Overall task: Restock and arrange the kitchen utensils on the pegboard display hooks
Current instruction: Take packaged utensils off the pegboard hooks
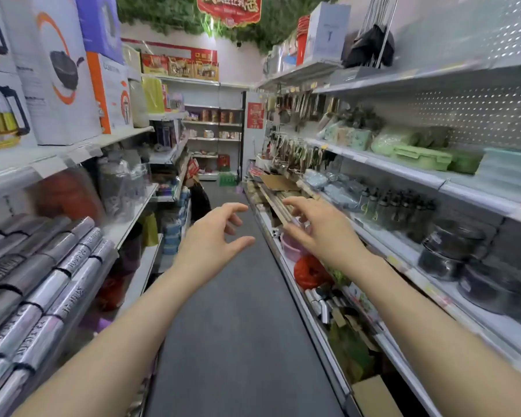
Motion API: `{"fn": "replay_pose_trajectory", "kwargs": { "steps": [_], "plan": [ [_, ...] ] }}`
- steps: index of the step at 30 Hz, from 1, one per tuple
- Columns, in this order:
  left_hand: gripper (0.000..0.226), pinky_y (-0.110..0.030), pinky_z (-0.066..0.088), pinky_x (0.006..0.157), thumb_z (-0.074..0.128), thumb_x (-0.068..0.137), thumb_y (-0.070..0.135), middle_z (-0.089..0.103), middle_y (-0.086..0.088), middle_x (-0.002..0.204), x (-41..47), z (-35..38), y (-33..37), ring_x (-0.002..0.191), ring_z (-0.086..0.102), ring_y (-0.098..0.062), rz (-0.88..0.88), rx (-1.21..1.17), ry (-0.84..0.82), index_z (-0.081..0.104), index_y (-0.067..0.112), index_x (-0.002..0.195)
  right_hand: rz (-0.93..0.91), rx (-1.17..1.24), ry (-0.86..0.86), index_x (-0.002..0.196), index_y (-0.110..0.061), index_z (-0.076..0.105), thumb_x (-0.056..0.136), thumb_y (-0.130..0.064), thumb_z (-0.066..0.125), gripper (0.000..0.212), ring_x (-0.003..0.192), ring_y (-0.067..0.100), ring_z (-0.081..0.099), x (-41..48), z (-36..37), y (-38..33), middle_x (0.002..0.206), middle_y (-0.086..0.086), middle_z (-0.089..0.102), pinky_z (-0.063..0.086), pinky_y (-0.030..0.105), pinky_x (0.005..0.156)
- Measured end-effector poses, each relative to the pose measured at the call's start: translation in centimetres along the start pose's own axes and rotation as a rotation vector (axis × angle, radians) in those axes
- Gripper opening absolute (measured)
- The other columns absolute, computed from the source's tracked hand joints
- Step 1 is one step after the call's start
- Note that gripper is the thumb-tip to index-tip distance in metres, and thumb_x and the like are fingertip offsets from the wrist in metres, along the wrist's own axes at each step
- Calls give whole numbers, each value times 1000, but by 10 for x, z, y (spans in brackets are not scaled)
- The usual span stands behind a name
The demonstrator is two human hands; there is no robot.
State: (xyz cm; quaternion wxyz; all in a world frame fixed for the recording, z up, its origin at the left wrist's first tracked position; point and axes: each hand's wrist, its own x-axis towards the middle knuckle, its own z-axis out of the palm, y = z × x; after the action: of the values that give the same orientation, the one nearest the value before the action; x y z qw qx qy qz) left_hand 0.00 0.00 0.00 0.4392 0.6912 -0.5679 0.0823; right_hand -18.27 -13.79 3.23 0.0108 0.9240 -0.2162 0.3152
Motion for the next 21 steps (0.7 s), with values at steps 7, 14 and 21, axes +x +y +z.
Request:
{"fn": "replay_pose_trajectory", "kwargs": {
  "steps": [7, 14, 21],
  "plan": [
    [53, -34, 54, 78, 76, 78, 38, 58, 17, 96, 55, 30, -41, 84, 59, -1, -21, 1, -23, 52, 35, 125, 18, 42, -10, 133, -28, 51, 92, -36, 65, 44, 103, 13, 58, 48, 43, 35, 112, -4, 64, 50, 38, 86],
    [47, -36, 55, 77, 76, 79, 38, 58, 16, 95, 144, 75, -94, 82, 59, -3, -28, 12, -19, 55, 34, 121, 16, 47, -29, 135, -30, 49, 92, -36, 65, 46, 103, 12, 58, 123, 95, 104, 118, -5, 63, 49, 36, 88],
    [46, -37, 55, 82, 74, 81, 38, 60, 12, 98, 235, 117, -132, 84, 61, -5, -52, -5, -30, 56, 31, 123, 25, 68, -43, 133, -28, 52, 90, -36, 66, 45, 98, 18, 61, 203, 140, 176, 109, -1, 63, 51, 43, 84]
  ]
}}
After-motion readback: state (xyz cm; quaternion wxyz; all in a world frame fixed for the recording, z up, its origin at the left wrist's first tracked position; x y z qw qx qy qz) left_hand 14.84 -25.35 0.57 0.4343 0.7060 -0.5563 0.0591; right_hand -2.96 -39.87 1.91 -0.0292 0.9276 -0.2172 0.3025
